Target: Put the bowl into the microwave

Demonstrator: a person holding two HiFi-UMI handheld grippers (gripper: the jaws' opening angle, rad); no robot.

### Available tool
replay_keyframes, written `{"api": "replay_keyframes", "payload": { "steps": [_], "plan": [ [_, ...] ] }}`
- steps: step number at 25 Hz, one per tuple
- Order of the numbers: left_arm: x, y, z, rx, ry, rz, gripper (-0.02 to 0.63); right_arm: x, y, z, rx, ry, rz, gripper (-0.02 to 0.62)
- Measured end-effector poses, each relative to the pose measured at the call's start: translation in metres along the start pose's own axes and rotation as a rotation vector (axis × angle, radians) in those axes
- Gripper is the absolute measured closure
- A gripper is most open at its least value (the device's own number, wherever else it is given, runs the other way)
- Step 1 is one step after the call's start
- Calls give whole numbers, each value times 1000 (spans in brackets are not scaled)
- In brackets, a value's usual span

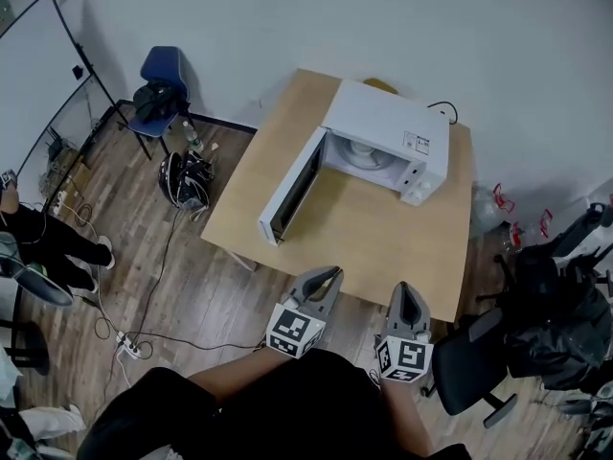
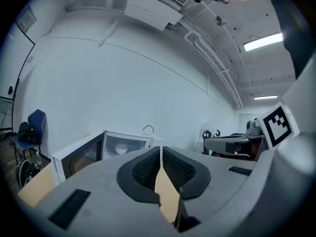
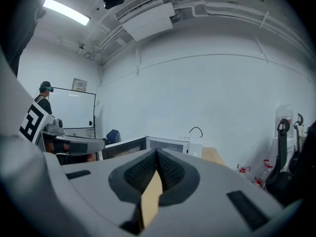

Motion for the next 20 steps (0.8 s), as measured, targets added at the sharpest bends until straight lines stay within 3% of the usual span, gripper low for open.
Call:
{"api": "replay_keyframes", "payload": {
  "steps": [5,20],
  "plan": [
    [10,1,30,9,-51,3,584,39,7,21,10,13,14,535],
    [55,33,164,-19,-77,-1,584,174,54,55,-25,-26,-6,535]
  ]
}}
Point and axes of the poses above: the fingertips, and each gripper's own axes: x backward along the fingers, z to its right, y out of its underside, the point moved 6 cm from there along x, backward along the fingers, and after that the axes turned 9 degrees about y, right-handed, at the moved point
